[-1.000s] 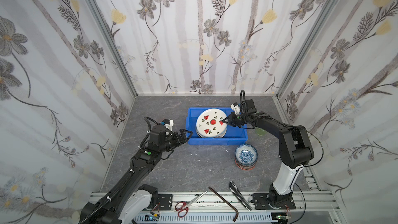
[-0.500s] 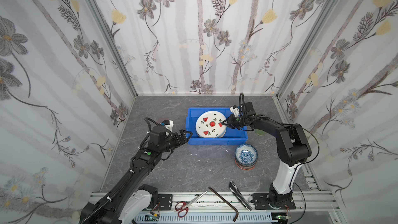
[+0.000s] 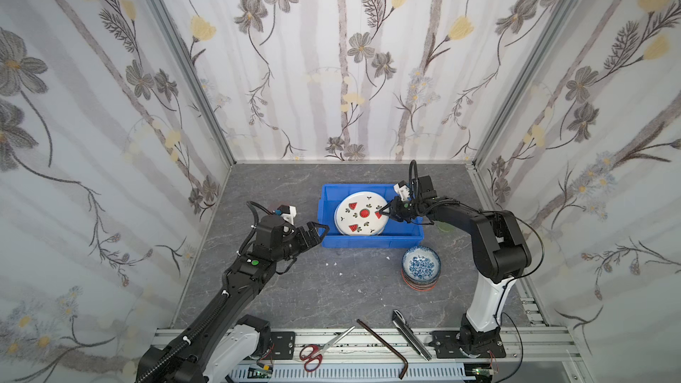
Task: Place the mixed dishes into the plastic bin
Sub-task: 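Lower the watermelon plate into the bin against the stacked plates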
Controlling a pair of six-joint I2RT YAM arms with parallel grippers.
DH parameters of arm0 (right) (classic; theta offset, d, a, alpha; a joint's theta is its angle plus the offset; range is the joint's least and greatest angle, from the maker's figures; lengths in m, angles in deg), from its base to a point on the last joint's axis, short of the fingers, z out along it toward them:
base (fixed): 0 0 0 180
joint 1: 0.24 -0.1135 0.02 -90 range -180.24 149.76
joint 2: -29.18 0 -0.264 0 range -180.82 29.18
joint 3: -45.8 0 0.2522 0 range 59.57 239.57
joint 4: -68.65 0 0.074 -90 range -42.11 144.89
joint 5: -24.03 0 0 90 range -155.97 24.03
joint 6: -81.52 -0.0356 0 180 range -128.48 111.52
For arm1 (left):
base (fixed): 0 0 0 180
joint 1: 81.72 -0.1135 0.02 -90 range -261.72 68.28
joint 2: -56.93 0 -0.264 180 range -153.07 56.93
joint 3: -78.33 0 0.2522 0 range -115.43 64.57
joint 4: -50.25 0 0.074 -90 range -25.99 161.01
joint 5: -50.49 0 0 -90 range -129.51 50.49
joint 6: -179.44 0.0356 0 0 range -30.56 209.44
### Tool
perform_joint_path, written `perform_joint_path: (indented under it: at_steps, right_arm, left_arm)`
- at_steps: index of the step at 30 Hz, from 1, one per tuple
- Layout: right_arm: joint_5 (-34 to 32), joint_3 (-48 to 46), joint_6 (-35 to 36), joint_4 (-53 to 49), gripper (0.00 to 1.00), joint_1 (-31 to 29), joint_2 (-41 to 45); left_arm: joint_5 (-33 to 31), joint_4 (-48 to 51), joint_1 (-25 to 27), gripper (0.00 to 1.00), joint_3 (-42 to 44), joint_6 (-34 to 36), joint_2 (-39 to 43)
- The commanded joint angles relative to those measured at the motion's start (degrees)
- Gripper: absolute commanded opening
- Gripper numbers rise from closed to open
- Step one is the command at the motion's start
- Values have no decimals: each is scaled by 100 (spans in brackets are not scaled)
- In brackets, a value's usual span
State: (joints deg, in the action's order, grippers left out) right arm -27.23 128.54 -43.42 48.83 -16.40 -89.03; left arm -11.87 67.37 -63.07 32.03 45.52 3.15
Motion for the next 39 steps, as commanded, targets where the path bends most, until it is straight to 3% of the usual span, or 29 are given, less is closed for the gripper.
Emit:
perform_joint_path:
  at_steps: [1, 12, 21, 26, 39]
  right_arm:
    - [29, 20, 121, 114, 24, -18, -34]
    - [-224, 36, 275, -69, 33, -18, -18]
    - [-654, 55, 413, -280, 47, -18, 179]
    - [-966, 90, 487, -446, 50, -27, 303]
    - [-1000, 178, 526, -508, 51, -128, 183]
  left_arm:
    - [-39, -63, -10, 100, 16, 24, 25]
    - [-45, -63, -9, 100, 17, 33, 12]
    - [-48, -63, -11, 100, 15, 33, -1]
    - [-44, -63, -7, 100, 10, 41, -10]
    - [-45, -63, -4, 100, 15, 44, -25]
